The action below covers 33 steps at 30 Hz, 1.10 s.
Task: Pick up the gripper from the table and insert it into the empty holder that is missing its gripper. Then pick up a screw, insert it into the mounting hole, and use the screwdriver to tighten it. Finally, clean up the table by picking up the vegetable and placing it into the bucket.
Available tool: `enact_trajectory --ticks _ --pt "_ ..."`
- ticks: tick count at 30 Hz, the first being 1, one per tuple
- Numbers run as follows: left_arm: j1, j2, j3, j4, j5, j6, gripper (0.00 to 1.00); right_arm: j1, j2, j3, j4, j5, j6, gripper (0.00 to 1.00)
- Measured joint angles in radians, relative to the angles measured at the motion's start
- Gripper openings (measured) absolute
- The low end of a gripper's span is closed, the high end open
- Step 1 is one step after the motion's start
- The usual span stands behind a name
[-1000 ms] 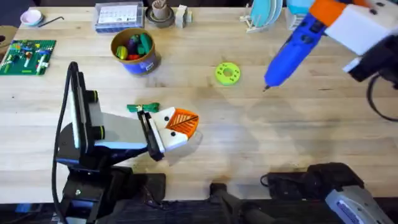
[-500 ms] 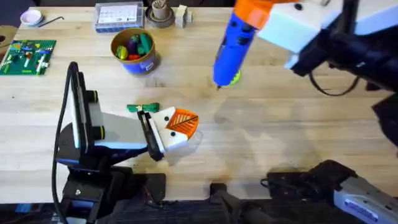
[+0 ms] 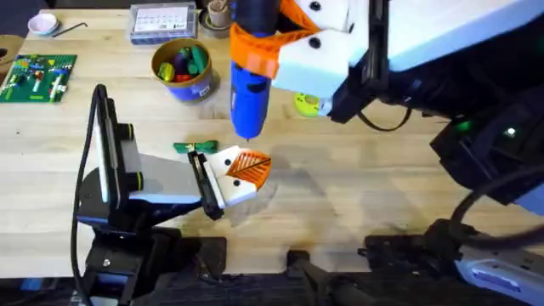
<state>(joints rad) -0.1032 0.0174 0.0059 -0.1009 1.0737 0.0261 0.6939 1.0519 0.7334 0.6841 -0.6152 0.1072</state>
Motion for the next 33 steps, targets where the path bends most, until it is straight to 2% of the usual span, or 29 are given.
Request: enact_trajectory --ticks 11,23,33 --pt "0.0 0.0 0.0 0.0 0.0 0.0 0.004 0.092 0.012 0.0 0.024 0.001 -0.082 0.023" --pt "0.0 0.0 0.0 0.0 0.0 0.0 0.004 0.124 0.084 0.0 0.08 0.008 -0.09 0.023" --pt "0.0 0.0 0.0 0.0 0.0 0.0 0.004 0.14 0.088 0.0 0.09 0.009 -0.09 0.023"
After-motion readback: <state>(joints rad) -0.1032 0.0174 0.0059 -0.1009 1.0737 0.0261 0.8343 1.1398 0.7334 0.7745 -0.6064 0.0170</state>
